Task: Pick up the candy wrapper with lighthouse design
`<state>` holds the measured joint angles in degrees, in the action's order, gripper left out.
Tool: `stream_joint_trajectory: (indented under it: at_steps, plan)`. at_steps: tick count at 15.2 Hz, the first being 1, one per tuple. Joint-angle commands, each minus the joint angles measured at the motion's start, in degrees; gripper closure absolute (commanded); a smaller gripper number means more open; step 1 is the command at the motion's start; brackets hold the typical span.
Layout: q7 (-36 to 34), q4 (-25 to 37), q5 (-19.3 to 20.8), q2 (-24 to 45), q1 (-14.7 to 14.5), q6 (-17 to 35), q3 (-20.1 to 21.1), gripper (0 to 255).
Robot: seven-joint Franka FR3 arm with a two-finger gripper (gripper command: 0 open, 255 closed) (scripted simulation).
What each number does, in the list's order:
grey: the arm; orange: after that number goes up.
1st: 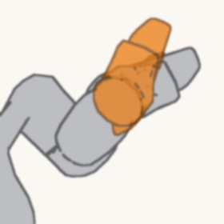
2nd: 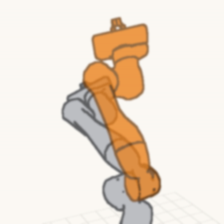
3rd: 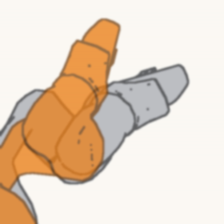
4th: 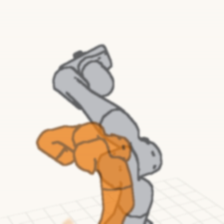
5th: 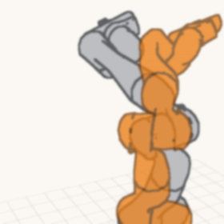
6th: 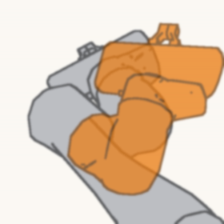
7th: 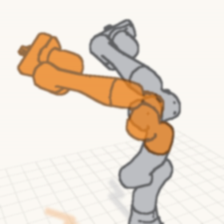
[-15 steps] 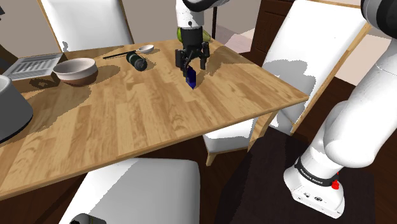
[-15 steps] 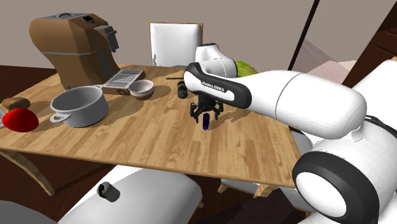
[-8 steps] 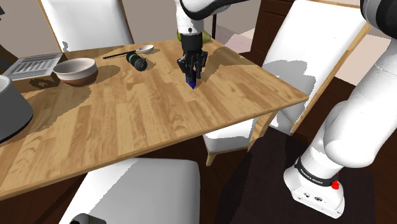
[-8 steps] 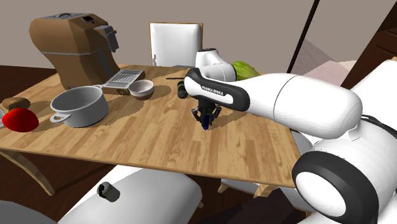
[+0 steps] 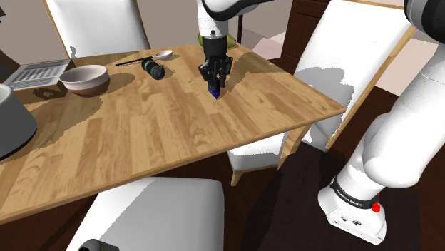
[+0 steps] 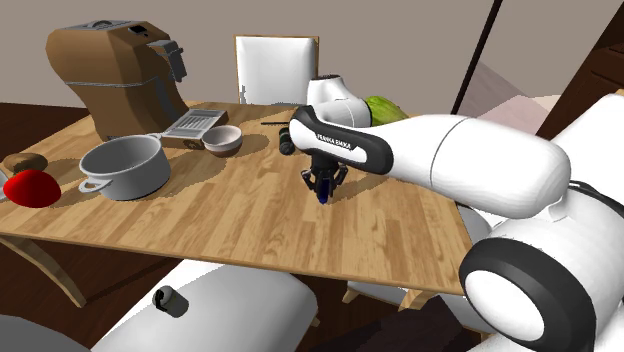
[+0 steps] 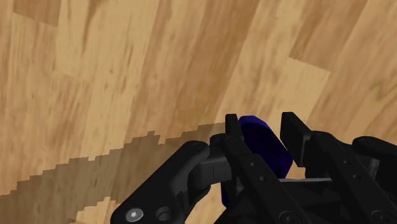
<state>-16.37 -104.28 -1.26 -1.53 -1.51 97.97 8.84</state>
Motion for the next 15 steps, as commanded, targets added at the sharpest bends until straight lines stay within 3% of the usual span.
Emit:
stream_joint_trajectory:
  at_steps: [1,15]
  plan:
    - [0.0,1.2,0.0,0.0,0.0,-1.1,0.0,255]
    - [-0.4,12.9,0.2,1.3,0.0,-11.6,0.0,255]
